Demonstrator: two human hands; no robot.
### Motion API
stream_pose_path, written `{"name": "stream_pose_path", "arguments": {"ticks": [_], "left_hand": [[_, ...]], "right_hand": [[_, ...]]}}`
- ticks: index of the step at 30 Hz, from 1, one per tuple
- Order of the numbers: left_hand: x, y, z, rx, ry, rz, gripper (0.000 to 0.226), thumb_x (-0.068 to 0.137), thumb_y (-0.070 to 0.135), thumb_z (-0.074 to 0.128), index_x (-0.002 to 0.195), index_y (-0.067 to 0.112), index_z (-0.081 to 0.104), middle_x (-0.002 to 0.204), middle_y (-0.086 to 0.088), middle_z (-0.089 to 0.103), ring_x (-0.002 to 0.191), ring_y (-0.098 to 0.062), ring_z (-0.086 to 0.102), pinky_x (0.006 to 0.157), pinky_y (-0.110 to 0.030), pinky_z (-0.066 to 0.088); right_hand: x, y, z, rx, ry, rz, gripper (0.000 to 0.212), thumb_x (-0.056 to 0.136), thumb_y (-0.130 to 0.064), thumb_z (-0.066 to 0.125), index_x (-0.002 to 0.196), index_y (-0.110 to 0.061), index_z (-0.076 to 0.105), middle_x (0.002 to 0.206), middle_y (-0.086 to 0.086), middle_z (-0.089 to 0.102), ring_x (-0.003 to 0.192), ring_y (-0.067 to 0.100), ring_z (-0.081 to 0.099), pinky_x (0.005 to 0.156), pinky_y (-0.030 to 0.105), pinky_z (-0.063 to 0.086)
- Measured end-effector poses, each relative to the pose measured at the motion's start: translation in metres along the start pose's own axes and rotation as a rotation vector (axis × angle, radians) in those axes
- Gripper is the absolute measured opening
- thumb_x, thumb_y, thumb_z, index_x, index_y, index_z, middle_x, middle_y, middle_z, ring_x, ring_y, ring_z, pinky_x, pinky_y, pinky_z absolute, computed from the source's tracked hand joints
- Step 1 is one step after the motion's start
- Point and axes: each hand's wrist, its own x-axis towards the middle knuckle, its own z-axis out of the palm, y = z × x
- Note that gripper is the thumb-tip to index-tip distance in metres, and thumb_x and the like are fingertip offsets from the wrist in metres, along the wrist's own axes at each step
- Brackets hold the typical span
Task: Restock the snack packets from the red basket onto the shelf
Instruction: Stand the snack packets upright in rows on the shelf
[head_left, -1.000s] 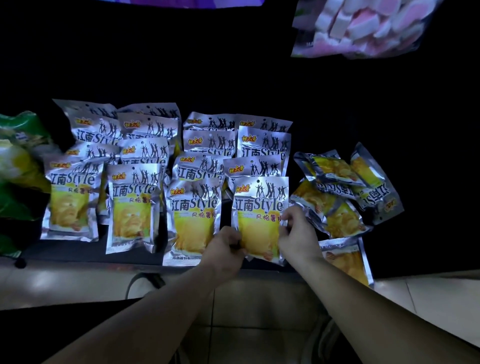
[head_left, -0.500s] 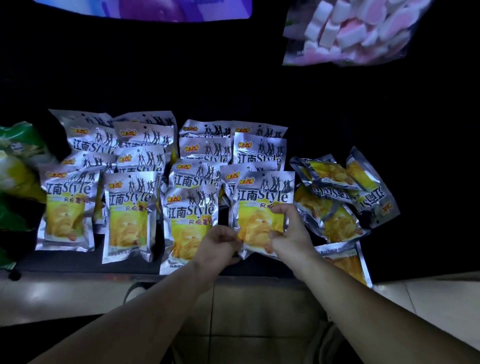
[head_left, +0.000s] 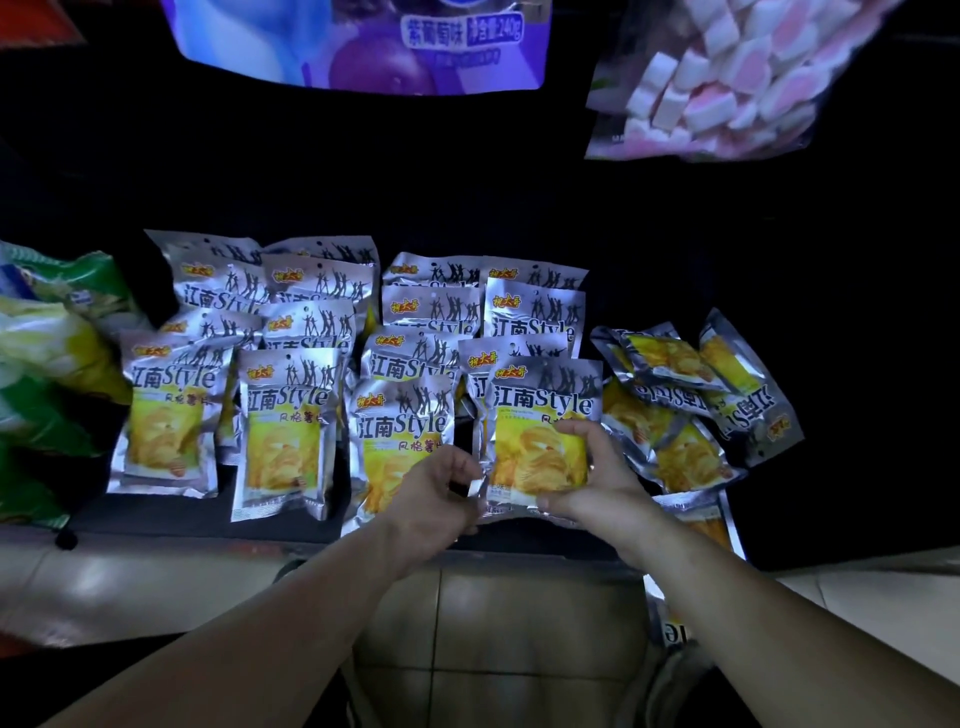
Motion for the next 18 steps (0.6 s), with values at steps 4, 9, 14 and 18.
{"name": "stream_pose_path", "arguments": {"ticks": [4,9,14,18], "left_hand": [[0.0,-0.004,0.0,0.221,0.057,-0.005,0.035,0.084,0.001,0.072,0.084,0.034,0.061,0.098,0.008,0.067,0.071,-0.016,0.063,0.067,-0.036,0.062],[0.008,-0.003,0.01,0.364,0.023,-0.043,0.02,0.089,0.015,0.071,0.1,0.031,0.067,0.103,0.003,0.072,0.09,-0.02,0.071,0.069,-0.03,0.059],[0.023,0.002,0.011,0.214,0.032,-0.068,0.02,0.09,0.007,0.072,0.108,0.016,0.072,0.101,-0.003,0.071,0.068,-0.008,0.061,0.054,-0.016,0.049],[0.036,0.003,0.02,0.133,0.06,-0.106,0.017,0.094,0.002,0.065,0.108,0.011,0.072,0.096,-0.006,0.07,0.064,-0.01,0.057,0.047,-0.013,0.044]], "right_hand": [[0.0,0.007,-0.003,-0.176,-0.028,-0.029,0.076,0.084,-0.008,0.081,0.137,-0.048,0.044,0.138,-0.011,0.034,0.121,0.012,0.047,0.096,0.023,0.039],[0.011,0.019,0.006,-0.519,-0.031,-0.191,0.078,0.088,-0.005,0.073,0.138,-0.052,0.037,0.133,-0.023,0.024,0.111,0.018,0.056,0.08,0.037,0.058],[0.033,0.022,0.003,-0.552,-0.043,-0.177,0.085,0.08,0.005,0.07,0.133,-0.053,0.039,0.134,-0.022,0.026,0.104,0.017,0.059,0.072,0.038,0.06],[0.044,0.026,0.003,-0.458,-0.052,-0.118,0.085,0.078,0.008,0.069,0.128,-0.054,0.042,0.13,-0.019,0.029,0.103,0.014,0.056,0.075,0.035,0.061]]}}
